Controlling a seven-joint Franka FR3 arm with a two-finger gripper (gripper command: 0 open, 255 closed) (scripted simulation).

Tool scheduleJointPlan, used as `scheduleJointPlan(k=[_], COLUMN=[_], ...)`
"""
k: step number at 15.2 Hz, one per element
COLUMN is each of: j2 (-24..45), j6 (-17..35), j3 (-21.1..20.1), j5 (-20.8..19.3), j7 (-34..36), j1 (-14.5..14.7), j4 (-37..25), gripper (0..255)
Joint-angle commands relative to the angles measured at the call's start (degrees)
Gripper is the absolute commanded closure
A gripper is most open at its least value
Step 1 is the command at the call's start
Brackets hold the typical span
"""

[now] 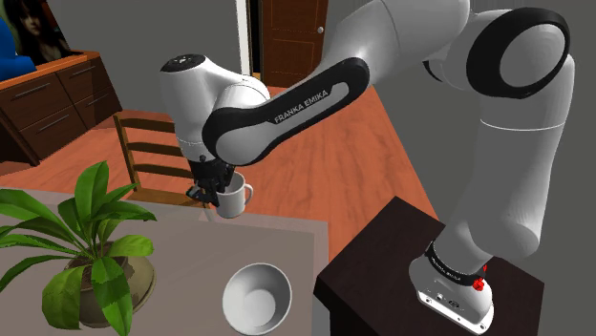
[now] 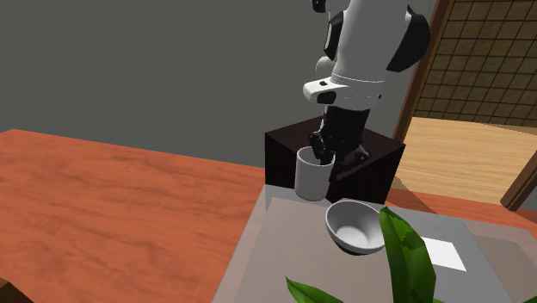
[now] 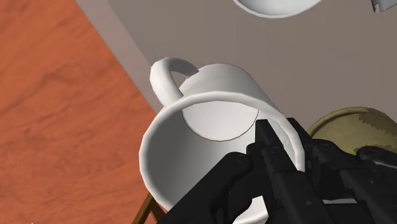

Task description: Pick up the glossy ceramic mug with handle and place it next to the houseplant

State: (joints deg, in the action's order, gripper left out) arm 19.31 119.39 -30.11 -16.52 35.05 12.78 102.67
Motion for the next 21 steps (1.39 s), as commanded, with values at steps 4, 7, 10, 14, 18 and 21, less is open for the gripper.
scheduleJointPlan(k=[4, 7, 10, 14, 18, 21], j2=[1.7, 2.8, 4.1, 5.8, 7.7, 9.2], j6=[3.3, 5.1, 6.8, 9.1, 11.3, 12.9], j3=[0.6, 1.0, 1.4, 2.1, 2.9, 3.5], j5=[-1.3, -2.2, -3.1, -4.4, -5.8, -6.9], j7=[1.0, 1.7, 2.4, 3.4, 4.4, 5.1], j1=[0.3, 0.5, 0.8, 1.3, 1.8, 2.3], j4=[1.8, 2.7, 3.4, 4.1, 4.7, 5.0], gripper=[255, 255, 255, 255, 255, 255])
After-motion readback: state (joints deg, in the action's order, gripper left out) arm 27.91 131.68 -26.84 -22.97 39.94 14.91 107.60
